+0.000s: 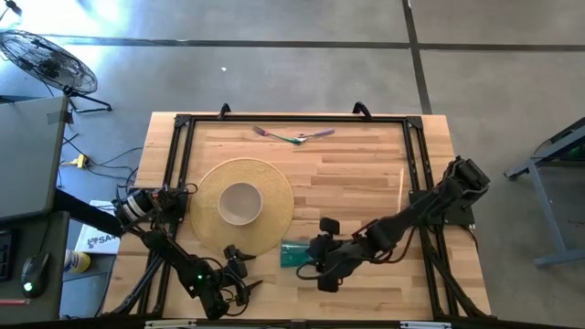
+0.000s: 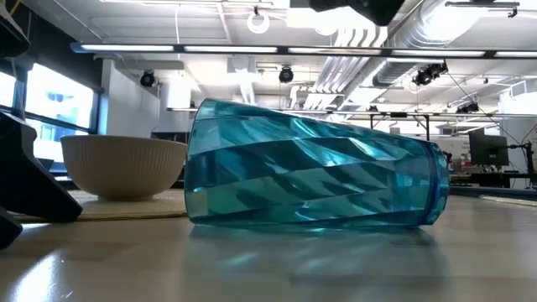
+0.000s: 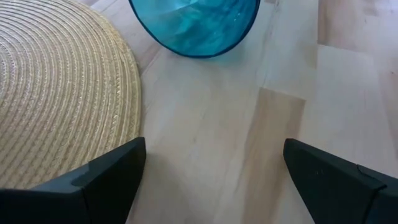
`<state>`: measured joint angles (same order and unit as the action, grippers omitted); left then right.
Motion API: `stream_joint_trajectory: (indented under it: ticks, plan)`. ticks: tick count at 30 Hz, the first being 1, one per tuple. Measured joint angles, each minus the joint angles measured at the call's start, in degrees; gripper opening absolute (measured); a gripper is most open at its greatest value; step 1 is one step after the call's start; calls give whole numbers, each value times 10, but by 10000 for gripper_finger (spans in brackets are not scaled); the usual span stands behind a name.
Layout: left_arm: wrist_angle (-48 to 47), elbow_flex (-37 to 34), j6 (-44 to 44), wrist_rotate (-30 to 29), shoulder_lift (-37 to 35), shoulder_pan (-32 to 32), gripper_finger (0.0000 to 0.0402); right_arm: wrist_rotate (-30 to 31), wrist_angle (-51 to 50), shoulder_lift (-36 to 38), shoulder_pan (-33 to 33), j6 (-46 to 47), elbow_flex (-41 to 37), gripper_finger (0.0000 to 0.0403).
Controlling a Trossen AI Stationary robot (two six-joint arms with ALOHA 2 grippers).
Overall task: Pick & Place Utensil
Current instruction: Put the blue cup on the brown mat to the top right of the white bowl
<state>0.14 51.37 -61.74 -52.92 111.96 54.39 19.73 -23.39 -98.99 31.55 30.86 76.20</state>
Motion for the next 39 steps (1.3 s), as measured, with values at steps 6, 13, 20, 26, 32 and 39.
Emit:
stream_joint_trajectory:
  ticks: [6,13,20,26,32,39]
  plan:
    - [2,0,0,1,0,0,374,-52,-4,-31,1,-3,29,218]
    - [2,0,0,0,0,0,374,-81,-108,-76,-12,-11,92,293]
    - [1,0,0,0,0,0,374,-130,-224,-114,-48,10,127,299]
    - [0,0,0,0,0,0,374,-165,-235,-128,-79,-10,126,299]
    - [-1,0,0,0,0,0,374,-178,-257,-130,-87,-26,115,299]
    - [-2,0,0,0,0,0,374,-231,-197,-139,-91,-12,69,299]
